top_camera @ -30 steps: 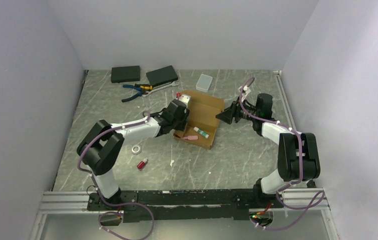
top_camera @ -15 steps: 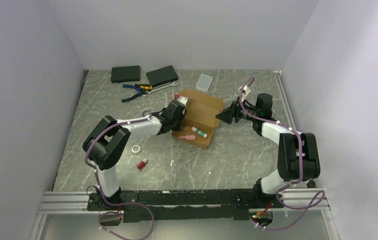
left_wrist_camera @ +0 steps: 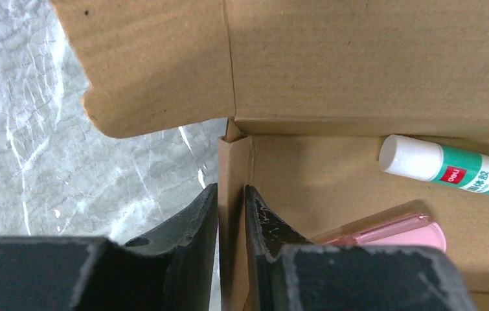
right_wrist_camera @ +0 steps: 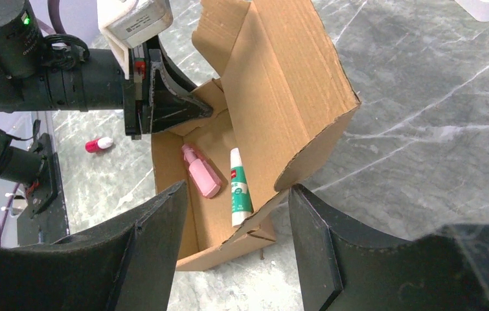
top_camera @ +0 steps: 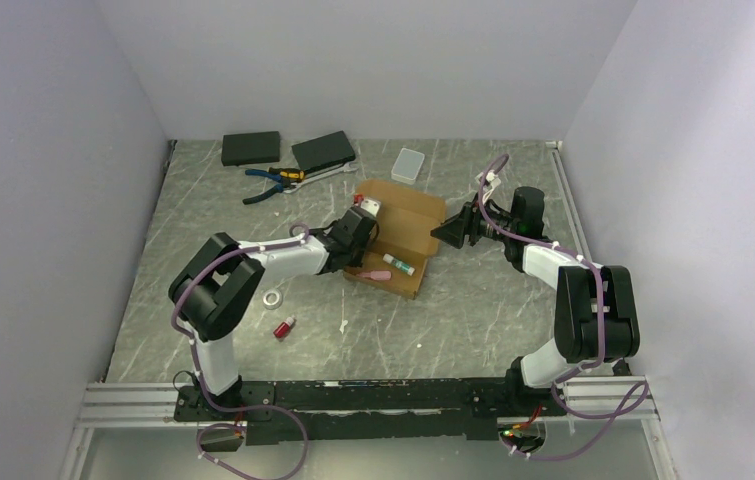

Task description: Fold the paper box

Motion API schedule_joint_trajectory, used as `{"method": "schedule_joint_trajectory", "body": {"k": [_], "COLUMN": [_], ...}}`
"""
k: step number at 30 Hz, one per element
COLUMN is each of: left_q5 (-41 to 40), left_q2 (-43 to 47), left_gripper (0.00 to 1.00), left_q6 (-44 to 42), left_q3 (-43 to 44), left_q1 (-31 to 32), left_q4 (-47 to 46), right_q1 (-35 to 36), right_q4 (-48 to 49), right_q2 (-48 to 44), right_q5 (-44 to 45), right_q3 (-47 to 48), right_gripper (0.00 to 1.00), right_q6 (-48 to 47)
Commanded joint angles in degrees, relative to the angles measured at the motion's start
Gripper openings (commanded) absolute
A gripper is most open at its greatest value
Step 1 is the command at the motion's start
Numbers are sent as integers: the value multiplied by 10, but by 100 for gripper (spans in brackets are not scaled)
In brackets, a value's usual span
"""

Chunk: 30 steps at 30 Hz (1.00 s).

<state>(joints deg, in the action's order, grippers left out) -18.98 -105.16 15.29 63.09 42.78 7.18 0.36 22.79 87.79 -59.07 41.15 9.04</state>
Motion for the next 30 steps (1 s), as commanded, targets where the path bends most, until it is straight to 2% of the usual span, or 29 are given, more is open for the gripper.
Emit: {"method": "schedule_joint_trajectory", "body": {"k": [1, 9, 14, 19, 23, 26, 30], "left_q5": [-8, 6, 17, 30, 69, 56, 36], "left_q2": [19, 51, 77, 151, 238, 305, 388], "left_gripper": [28, 40, 51, 67, 75, 81, 79], "left_q6": [2, 10, 23, 38, 66, 126, 202], "left_q3": [16, 25, 18, -26, -93, -150, -193], "left_q1": [3, 3, 3, 1, -13, -18, -23], "left_q4": [11, 25, 26, 15, 17, 66, 174], "right_q1": [0, 0, 0, 0, 0, 0, 0], "right_q4": [35, 35, 35, 35, 32, 28, 24], "right_q2": [-5, -6, -6, -7, -5, -6, -6], "right_q5": [-16, -16, -17, -18, -20, -21, -25], "right_q3": [18, 18, 17, 17, 19, 20, 22], "right_gripper": [62, 62, 62, 62, 63, 63, 63], "right_q6": [-1, -1, -1, -1, -3, -7, -11]}}
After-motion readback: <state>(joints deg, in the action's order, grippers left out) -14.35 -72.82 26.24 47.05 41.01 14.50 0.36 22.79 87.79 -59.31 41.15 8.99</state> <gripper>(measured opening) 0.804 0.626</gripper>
